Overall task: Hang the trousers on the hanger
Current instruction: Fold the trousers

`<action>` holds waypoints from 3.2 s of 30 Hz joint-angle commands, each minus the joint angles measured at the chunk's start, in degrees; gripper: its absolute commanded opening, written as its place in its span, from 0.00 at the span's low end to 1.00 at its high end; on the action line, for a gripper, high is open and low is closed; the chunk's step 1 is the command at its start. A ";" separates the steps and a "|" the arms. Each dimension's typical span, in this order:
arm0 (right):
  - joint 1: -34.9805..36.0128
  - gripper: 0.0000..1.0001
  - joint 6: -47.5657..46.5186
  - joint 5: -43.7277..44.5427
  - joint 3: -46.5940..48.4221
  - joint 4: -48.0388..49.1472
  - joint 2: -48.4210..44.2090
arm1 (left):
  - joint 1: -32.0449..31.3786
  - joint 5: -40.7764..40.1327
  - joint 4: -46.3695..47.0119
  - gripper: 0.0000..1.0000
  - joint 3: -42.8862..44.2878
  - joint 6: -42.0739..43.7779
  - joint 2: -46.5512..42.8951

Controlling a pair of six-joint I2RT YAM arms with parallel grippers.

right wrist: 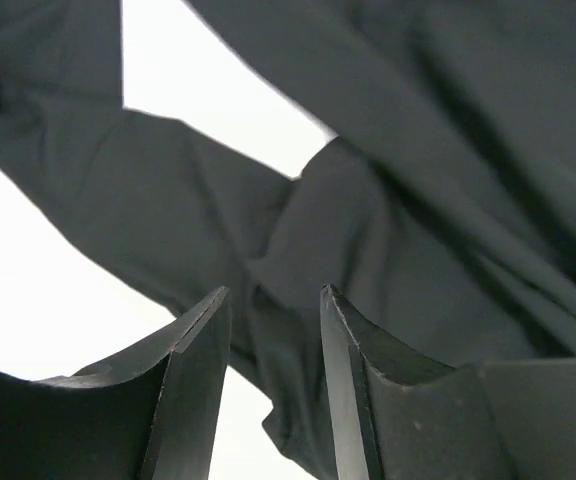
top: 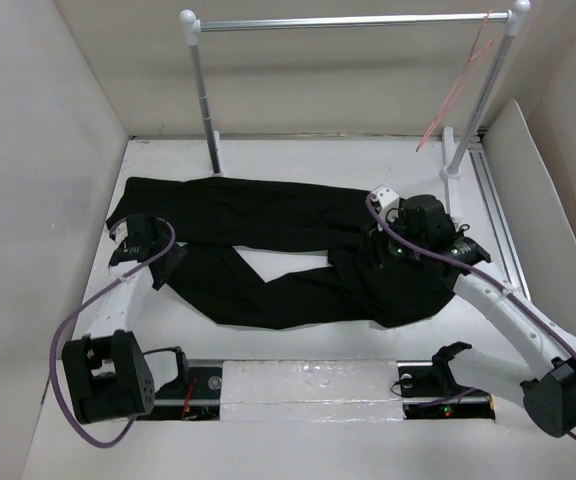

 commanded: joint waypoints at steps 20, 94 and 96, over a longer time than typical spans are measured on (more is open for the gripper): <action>1.37 0.48 -3.71 5.66 0.39 -3.14 -3.73 | 2.69 -10.53 0.22 0.00 0.24 -1.94 11.43; -33.42 0.51 0.41 17.18 -0.04 -31.27 -1.27 | -9.52 -15.89 -21.85 0.00 17.83 -3.17 -35.58; -38.51 0.64 0.33 16.92 -1.18 -29.79 0.04 | -12.15 -16.24 -23.07 0.00 15.99 -2.91 -37.88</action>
